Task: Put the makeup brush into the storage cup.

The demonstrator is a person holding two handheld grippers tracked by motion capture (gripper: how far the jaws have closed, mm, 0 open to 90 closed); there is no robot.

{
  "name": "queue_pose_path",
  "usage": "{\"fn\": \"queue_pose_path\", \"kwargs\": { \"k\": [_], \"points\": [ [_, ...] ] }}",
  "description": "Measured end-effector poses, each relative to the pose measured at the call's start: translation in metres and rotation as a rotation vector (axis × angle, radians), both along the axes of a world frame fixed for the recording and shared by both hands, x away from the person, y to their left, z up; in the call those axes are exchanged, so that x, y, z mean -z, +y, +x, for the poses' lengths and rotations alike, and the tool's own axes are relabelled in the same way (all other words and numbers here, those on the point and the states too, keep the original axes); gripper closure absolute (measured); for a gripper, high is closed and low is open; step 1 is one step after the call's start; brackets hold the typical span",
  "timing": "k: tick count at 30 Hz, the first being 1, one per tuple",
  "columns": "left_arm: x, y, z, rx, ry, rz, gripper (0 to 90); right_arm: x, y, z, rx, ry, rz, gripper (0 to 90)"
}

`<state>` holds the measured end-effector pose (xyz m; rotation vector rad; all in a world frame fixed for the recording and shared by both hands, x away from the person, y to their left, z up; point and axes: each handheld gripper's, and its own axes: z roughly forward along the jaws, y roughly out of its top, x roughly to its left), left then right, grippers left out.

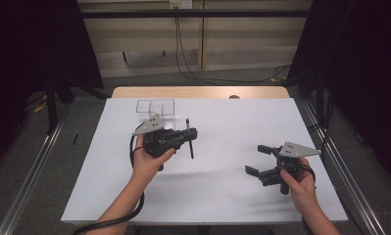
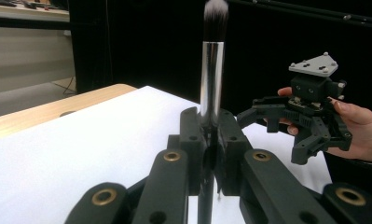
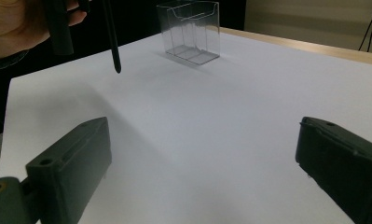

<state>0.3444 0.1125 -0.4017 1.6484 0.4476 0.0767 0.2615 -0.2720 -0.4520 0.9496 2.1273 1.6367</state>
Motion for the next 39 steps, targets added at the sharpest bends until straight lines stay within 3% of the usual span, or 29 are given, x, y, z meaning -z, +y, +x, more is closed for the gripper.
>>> {"fn": "queue_pose_path", "kwargs": {
  "k": [39],
  "points": [
    [-0.004,0.018,0.008,-0.053,-0.005,0.014,83.7,0.007,-0.020,-0.013,0.052,0.001,0.005,3.1]
  ]
}}
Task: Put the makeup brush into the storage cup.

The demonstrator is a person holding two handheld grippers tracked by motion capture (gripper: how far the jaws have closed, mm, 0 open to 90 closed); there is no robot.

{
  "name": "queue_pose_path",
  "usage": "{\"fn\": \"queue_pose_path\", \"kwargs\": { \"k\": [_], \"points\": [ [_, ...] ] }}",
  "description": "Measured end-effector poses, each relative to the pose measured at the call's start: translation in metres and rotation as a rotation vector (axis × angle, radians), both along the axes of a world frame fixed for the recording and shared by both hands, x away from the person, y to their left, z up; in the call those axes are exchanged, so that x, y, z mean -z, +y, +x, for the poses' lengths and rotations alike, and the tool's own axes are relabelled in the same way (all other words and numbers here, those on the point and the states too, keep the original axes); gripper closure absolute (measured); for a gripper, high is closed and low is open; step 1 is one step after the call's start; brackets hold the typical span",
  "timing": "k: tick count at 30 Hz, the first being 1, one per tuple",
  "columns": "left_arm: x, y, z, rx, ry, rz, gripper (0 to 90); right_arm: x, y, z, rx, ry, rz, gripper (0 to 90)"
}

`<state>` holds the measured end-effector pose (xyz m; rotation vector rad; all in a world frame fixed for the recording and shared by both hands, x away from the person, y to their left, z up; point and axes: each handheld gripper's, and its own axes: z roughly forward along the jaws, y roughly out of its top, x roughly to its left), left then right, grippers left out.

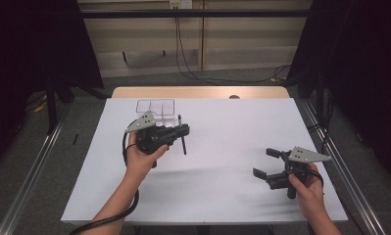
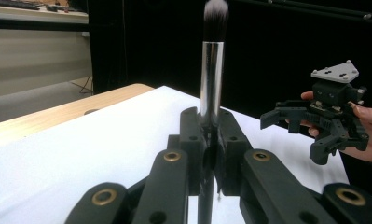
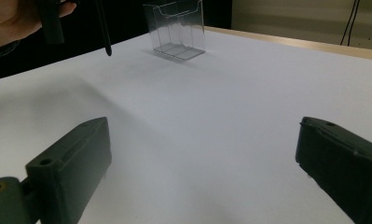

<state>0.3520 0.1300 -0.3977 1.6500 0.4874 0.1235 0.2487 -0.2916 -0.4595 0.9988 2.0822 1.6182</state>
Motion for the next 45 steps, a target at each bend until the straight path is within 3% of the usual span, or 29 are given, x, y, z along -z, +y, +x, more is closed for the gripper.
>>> {"fn": "queue_pose_path", "kwargs": {
  "k": [29,45],
  "points": [
    [-0.004,0.016,0.010,-0.058,0.006,0.002,83.6,0.002,-0.008,-0.004,0.008,-0.011,0.021,3.1],
    [-0.008,0.030,0.024,-0.121,0.007,0.014,83.7,0.003,-0.009,-0.003,0.011,-0.010,0.017,3.1]
  ]
}}
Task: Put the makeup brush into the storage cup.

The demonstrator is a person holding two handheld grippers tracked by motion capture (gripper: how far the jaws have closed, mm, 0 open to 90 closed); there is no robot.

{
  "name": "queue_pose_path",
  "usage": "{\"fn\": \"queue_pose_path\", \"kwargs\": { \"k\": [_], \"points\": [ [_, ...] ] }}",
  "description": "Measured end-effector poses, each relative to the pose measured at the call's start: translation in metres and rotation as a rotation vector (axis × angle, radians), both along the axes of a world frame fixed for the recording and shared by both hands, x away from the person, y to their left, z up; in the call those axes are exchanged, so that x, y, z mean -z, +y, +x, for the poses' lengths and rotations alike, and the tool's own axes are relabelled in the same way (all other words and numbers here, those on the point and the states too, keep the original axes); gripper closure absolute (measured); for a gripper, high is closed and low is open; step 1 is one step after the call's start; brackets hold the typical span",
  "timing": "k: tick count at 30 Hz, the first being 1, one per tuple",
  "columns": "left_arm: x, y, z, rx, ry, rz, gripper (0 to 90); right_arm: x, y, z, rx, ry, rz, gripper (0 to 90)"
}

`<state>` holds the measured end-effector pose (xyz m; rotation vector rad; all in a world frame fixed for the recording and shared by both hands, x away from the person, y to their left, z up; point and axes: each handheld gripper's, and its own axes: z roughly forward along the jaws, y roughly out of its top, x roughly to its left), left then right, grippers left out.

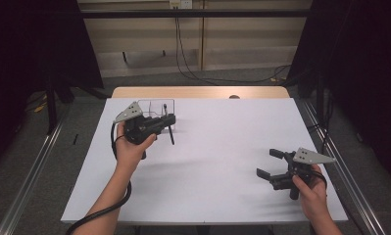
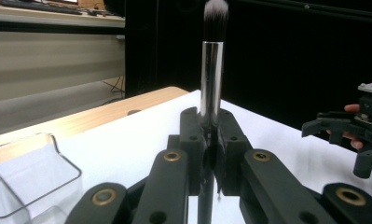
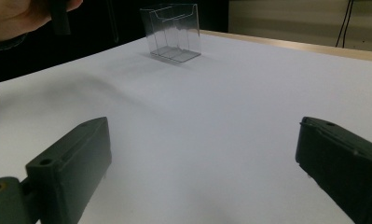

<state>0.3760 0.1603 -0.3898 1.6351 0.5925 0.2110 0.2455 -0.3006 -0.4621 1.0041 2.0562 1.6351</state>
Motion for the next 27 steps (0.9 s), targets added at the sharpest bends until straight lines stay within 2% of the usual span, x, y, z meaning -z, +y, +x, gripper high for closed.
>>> {"fn": "queue_pose_path", "kwargs": {
  "k": [12,27],
  "points": [
    [-0.005,0.004,0.010,-0.030,0.001,0.019,83.6,0.000,-0.001,0.000,-0.003,-0.001,0.003,3.1],
    [-0.010,0.017,0.020,-0.078,0.004,0.038,83.7,0.000,0.001,-0.001,-0.004,-0.004,-0.005,3.1]
  ]
}}
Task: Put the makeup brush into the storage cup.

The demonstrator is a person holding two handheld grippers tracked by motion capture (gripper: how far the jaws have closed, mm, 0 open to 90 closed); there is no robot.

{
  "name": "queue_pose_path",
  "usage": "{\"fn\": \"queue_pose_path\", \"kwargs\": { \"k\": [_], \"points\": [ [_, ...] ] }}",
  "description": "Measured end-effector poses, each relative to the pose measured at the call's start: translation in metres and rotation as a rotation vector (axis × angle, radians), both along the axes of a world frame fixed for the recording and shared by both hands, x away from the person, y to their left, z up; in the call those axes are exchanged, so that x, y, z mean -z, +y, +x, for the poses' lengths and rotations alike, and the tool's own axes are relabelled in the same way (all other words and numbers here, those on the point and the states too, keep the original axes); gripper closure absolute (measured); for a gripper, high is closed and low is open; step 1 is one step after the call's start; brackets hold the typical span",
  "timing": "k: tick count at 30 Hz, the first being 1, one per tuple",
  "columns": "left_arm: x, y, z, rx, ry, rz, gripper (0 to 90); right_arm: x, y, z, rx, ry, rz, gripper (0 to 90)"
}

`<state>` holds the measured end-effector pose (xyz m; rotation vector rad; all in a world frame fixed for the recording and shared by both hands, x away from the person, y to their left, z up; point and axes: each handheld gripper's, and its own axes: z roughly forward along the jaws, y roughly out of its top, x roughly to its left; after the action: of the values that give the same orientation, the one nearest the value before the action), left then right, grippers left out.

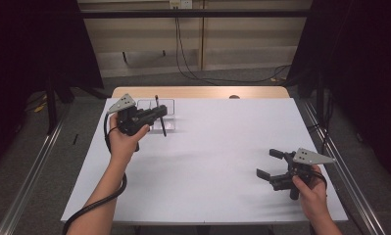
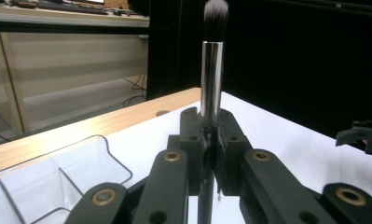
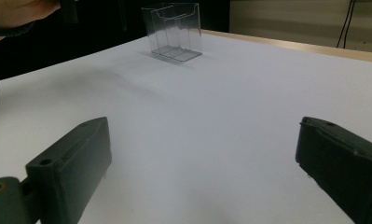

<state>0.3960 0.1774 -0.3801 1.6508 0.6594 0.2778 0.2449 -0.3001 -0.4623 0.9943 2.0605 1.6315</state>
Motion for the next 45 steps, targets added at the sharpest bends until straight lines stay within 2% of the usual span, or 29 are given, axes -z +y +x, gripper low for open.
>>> {"fn": "queue_pose_path", "kwargs": {
  "k": [12,26,45],
  "points": [
    [-0.003,0.006,0.010,-0.047,-0.004,0.023,83.6,0.000,0.000,0.000,-0.003,-0.001,-0.001,3.1],
    [-0.004,0.010,0.020,-0.083,0.002,0.018,83.7,0.000,0.000,-0.001,-0.002,-0.001,-0.002,3.1],
    [-0.018,0.009,0.033,-0.111,-0.014,0.034,83.7,0.000,0.000,0.000,-0.005,-0.002,-0.006,3.1]
  ]
}}
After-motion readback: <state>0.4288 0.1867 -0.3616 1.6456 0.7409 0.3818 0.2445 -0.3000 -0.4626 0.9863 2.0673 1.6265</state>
